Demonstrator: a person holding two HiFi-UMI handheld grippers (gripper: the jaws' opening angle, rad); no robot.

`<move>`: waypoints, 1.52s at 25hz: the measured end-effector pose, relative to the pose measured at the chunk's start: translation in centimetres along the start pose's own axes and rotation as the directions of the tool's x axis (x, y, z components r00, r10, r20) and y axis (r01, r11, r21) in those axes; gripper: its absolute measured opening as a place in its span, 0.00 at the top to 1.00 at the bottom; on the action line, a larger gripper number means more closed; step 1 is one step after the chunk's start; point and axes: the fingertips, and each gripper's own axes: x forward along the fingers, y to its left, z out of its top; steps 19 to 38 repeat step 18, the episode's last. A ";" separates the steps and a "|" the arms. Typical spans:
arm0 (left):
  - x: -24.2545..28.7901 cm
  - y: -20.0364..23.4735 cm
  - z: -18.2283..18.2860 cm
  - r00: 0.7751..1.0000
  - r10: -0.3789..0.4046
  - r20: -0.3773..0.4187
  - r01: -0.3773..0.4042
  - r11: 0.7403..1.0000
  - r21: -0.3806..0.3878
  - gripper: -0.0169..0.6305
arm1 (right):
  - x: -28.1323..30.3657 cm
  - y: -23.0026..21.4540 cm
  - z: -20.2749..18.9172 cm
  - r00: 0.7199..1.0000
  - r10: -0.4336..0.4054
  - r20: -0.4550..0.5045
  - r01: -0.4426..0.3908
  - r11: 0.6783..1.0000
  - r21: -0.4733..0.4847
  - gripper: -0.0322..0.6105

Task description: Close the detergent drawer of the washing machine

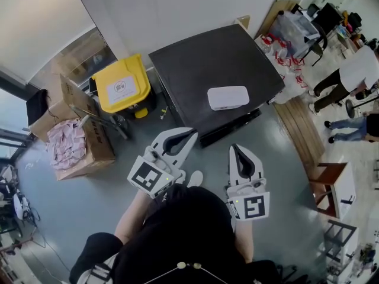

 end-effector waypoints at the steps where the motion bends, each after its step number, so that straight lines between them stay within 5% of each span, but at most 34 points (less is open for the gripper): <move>1: 0.0 0.0 0.2 1.000 0.002 0.003 -0.002 1.000 0.001 0.96 | 0.1 0.0 0.2 1.000 0.001 0.001 -0.001 1.000 -0.003 0.95; 38: -0.3 -0.5 0.5 1.000 0.007 0.011 -0.007 1.000 0.012 0.96 | -0.3 -0.2 0.4 1.000 0.001 0.000 -0.001 1.000 -0.001 0.95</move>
